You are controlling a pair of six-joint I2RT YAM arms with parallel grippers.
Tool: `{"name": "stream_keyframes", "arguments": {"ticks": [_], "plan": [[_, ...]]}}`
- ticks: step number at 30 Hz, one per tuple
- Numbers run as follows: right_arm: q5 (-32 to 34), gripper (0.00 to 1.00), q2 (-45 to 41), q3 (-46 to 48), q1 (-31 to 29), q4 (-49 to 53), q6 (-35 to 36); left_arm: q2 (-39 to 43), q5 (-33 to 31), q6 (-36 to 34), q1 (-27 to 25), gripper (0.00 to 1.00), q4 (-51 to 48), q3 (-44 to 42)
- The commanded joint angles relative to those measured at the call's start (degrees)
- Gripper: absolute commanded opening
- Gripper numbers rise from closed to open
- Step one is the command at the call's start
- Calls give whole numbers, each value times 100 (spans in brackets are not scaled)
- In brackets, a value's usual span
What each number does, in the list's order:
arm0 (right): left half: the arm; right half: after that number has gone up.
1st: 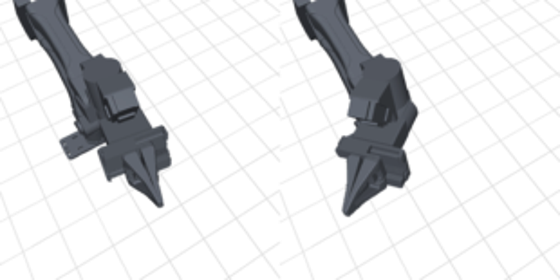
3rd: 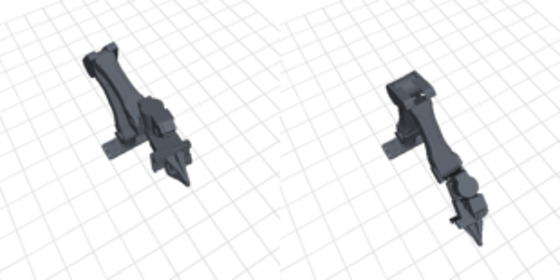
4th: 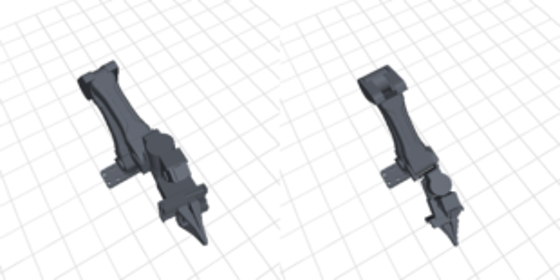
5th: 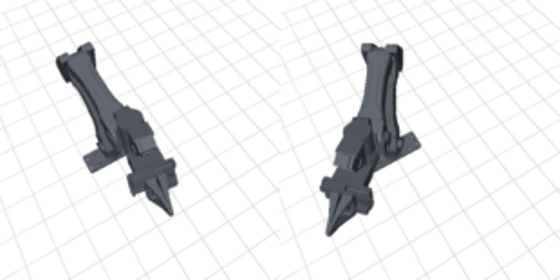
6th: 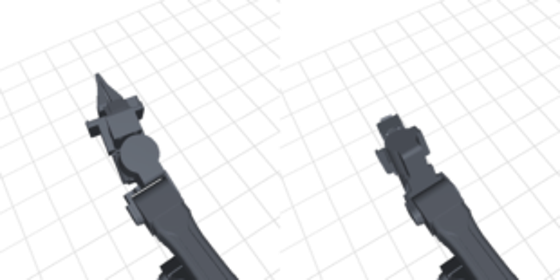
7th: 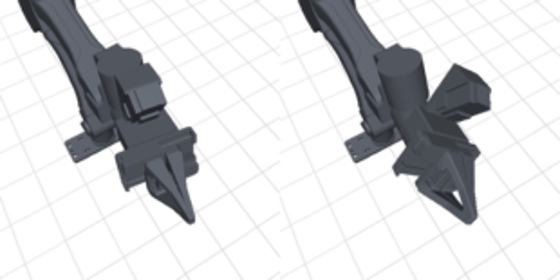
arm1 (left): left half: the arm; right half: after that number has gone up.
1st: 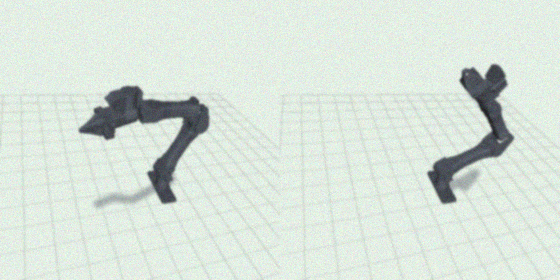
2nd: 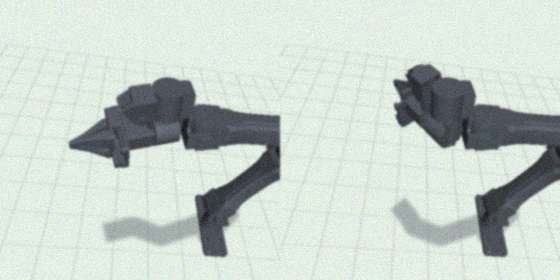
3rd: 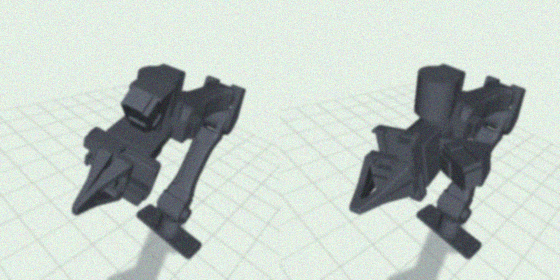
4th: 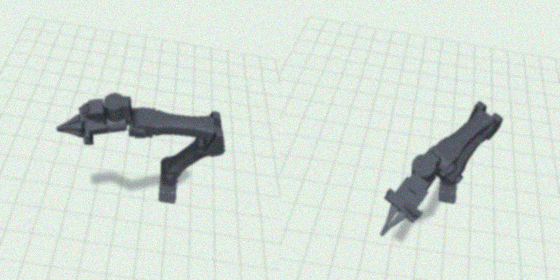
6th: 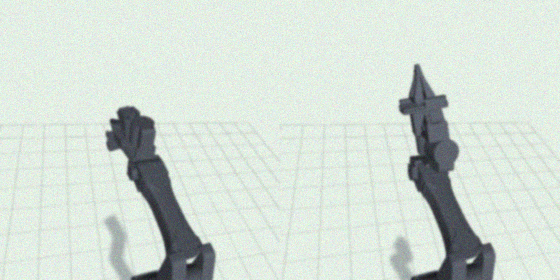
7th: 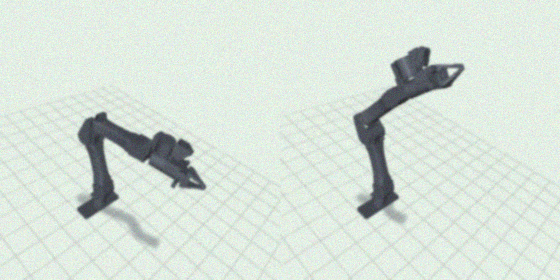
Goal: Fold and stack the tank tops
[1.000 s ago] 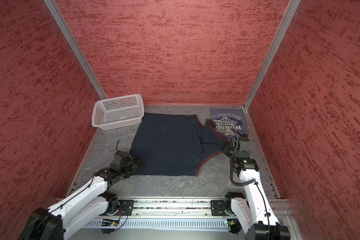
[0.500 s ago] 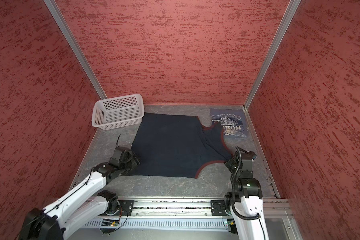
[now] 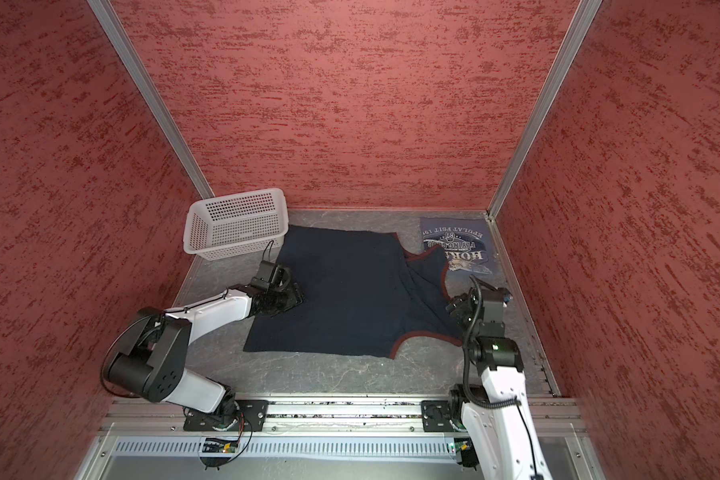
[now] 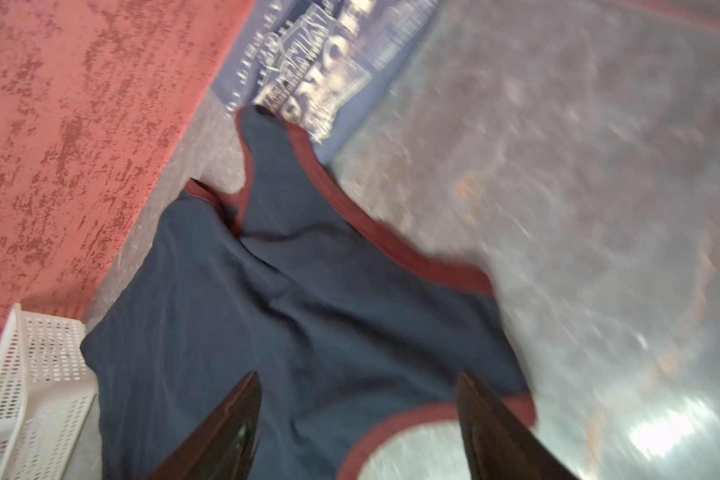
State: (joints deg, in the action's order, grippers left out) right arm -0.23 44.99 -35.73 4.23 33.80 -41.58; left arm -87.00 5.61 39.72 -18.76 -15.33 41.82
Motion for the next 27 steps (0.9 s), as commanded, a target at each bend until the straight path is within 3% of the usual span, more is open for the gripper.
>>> {"name": "stream_keyframes", "arguments": {"ticks": [1, 9, 14, 20, 27], "plan": [[-347, 73, 1321, -726, 17, -1157, 950, 53, 0, -39, 95, 73, 96, -263], [-766, 70, 4459, -2848, 71, -1341, 1972, 757, -86, 537, 26, 73, 340, -1524], [-930, 65, 5800, -3966, 72, -1055, 2456, 1298, -164, 800, -59, 73, 194, -1980], [-803, 60, 6507, -4599, 54, -974, 2782, 1996, -393, 980, -124, 73, -126, -2222], [-840, 53, 6896, -4857, -195, -760, 2981, 2021, -521, 1062, -145, 73, -283, -2203]]}}
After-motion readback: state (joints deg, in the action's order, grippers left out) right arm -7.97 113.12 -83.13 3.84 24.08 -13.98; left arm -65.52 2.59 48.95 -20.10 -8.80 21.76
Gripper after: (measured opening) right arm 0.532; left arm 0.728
